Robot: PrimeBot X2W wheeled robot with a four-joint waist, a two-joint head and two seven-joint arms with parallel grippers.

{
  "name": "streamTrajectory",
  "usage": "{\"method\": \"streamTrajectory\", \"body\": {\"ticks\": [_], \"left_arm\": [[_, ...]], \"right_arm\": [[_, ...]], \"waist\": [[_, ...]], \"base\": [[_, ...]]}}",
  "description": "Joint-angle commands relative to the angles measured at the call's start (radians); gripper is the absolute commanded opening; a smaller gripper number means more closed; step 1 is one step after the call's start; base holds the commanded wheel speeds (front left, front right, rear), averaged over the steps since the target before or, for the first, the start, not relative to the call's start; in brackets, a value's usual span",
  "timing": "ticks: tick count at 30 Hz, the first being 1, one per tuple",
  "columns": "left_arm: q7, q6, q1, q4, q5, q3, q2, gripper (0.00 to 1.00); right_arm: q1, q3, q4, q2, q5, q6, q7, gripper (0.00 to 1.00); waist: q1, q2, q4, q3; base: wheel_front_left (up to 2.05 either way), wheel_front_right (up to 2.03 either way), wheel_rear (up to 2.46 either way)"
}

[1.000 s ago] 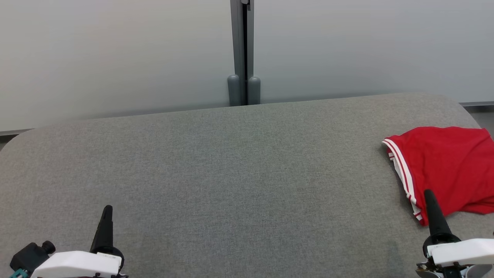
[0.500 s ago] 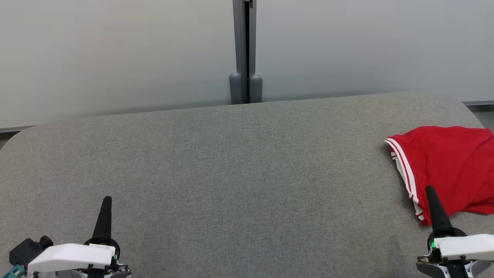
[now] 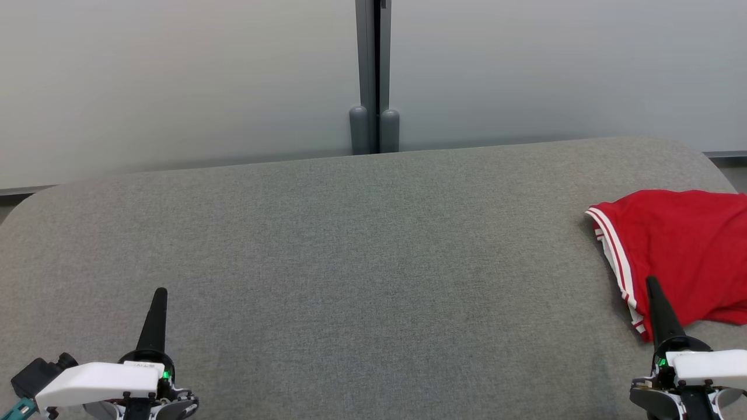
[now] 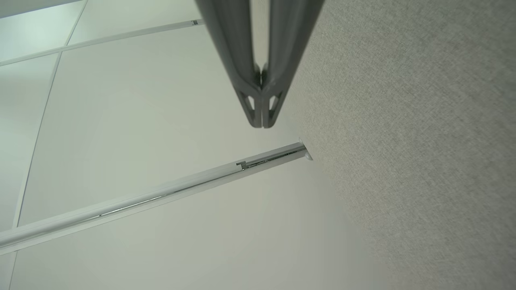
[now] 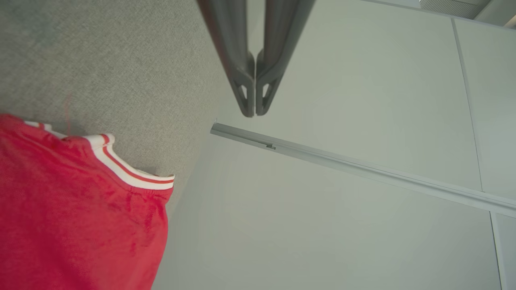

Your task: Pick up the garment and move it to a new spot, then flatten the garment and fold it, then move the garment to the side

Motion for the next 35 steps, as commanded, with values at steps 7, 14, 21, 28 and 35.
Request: {"method": "streamTrajectory", "body": {"ticks": [7, 14, 21, 28, 35], "left_arm": [[0.017, -0.011, -0.035, -0.002, -0.065, 0.016, -0.004, 0.0], [0.029, -0.014, -0.041, 0.0, -0.108, 0.024, -0.008, 0.0], [0.04, -0.021, -0.052, 0.002, -0.151, 0.031, -0.012, 0.0], [0.052, -0.023, -0.057, 0.004, -0.194, 0.038, -0.017, 0.0], [0.063, -0.03, -0.067, 0.006, -0.237, 0.045, -0.022, 0.0]], "right_arm": [[-0.03, -0.013, 0.01, 0.004, 0.074, 0.0, 0.013, 0.0], [-0.04, -0.018, 0.02, 0.008, 0.117, 0.0, 0.019, 0.0], [-0.048, -0.025, 0.031, 0.012, 0.166, 0.0, 0.024, 0.0], [-0.059, -0.032, 0.039, 0.016, 0.213, 0.0, 0.031, 0.0], [-0.065, -0.039, 0.048, 0.019, 0.257, 0.0, 0.037, 0.0]], "waist": [[0.0, 0.0, 0.003, 0.004], [0.0, 0.0, 0.006, 0.007], [0.0, 0.0, 0.009, 0.011], [0.0, 0.0, 0.012, 0.014], [0.0, 0.0, 0.015, 0.018]], "base": [[0.0, 0.0, 0.0], [0.0, 0.0, 0.0], [0.0, 0.0, 0.0], [0.0, 0.0, 0.0], [0.0, 0.0, 0.0]]}}
